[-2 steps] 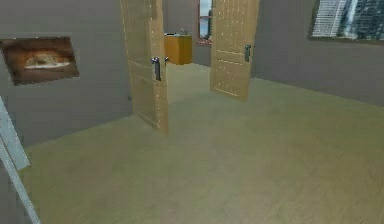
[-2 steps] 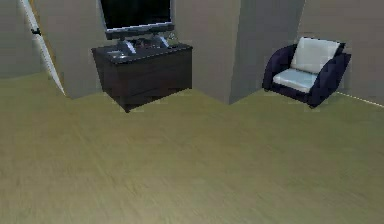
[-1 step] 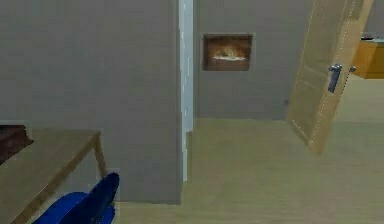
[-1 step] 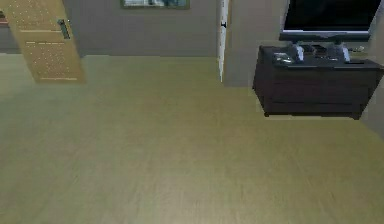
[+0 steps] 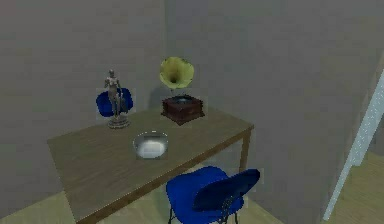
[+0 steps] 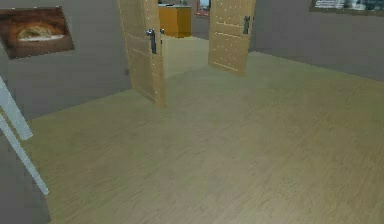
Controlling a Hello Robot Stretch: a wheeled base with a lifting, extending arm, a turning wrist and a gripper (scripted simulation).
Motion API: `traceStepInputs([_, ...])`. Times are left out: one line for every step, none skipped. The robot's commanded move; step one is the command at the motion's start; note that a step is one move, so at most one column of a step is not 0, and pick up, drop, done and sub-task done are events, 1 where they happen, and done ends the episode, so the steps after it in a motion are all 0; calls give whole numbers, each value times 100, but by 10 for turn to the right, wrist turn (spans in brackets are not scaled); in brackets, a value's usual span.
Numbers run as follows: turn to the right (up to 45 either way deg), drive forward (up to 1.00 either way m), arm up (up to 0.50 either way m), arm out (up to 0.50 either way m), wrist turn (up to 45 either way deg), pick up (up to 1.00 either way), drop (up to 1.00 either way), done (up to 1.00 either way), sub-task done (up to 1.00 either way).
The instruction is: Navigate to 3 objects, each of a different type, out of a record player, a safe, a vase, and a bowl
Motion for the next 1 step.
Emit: traceStepInputs([0,0,0,0,0,0,0,100,0])
